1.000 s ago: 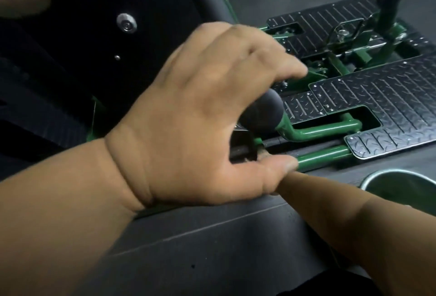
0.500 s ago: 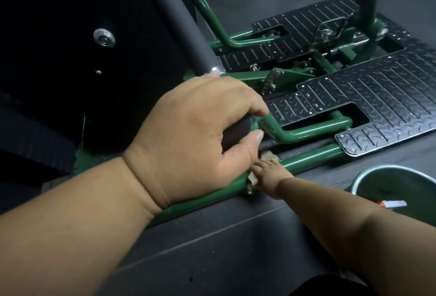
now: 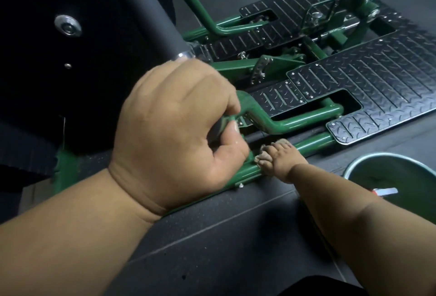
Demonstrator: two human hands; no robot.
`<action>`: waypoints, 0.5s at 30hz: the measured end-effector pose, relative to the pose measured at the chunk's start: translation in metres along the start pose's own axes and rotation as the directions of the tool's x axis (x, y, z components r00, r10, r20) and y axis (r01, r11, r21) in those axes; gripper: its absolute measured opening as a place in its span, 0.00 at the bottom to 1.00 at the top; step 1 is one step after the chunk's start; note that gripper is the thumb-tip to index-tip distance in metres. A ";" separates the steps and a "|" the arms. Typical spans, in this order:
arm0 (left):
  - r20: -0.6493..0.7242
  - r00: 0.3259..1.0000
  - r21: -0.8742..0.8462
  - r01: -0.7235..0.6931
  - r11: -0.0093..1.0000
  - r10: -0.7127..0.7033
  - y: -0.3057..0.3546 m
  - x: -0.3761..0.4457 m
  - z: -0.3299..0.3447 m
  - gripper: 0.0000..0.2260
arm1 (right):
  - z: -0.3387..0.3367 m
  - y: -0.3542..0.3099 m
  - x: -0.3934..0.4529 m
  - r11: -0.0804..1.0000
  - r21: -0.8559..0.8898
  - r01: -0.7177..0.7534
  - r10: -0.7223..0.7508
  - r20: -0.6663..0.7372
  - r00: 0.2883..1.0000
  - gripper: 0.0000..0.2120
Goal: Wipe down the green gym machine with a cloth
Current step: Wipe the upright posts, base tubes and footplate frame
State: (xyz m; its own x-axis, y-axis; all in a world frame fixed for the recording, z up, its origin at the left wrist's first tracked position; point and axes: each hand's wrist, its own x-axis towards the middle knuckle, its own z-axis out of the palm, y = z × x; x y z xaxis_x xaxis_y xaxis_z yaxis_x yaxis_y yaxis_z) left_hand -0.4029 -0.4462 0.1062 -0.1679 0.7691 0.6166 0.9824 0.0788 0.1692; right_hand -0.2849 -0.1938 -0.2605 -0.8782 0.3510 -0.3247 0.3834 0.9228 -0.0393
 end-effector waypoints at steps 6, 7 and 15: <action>-0.039 0.997 0.011 -0.066 0.998 0.066 -0.008 0.001 0.004 0.03 | 0.018 -0.004 -0.003 0.995 -0.012 -0.099 0.099 0.056 0.993 0.39; -0.042 0.997 0.010 -0.068 0.998 0.069 -0.009 0.001 0.004 0.03 | 0.016 0.002 -0.004 0.996 -0.006 -0.091 0.091 0.046 0.995 0.39; -0.076 0.995 0.025 -0.059 0.998 0.061 -0.007 0.000 0.008 0.05 | 0.002 0.037 0.002 0.915 0.095 -0.392 0.377 0.145 0.915 0.39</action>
State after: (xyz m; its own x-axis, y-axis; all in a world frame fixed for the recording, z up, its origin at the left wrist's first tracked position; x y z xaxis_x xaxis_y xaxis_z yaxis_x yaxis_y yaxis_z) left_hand -0.4095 -0.4419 0.0991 -0.1132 0.7218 0.6827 0.9924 0.0489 0.1129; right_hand -0.2719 -0.1592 -0.2640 -0.6176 0.6455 -0.4493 0.7220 0.6919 0.0015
